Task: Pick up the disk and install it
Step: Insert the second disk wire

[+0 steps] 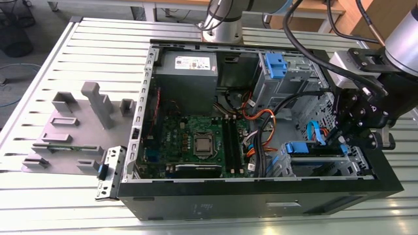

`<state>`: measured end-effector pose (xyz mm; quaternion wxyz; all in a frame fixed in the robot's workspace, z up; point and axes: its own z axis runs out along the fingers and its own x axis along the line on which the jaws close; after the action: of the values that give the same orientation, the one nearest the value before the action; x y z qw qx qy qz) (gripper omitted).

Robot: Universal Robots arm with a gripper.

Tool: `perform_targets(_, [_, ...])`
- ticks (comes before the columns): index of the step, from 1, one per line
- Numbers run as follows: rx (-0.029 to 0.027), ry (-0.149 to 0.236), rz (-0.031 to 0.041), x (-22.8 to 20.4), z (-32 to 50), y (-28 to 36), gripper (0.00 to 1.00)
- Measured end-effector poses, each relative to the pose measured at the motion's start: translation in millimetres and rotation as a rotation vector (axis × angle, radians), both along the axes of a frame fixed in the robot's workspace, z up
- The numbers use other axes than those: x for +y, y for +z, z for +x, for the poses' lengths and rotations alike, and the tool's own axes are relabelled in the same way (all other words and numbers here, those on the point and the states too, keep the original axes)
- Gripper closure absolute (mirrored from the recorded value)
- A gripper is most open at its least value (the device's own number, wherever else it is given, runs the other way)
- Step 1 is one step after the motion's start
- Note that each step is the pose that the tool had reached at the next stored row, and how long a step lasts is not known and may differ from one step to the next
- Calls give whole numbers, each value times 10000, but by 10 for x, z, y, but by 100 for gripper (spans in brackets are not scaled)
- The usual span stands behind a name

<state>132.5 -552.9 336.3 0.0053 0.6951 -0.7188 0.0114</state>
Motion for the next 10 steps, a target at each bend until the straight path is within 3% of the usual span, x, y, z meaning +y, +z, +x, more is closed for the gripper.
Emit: perform_targets(10, [0, -1, 5, 0, -1, -28, 84])
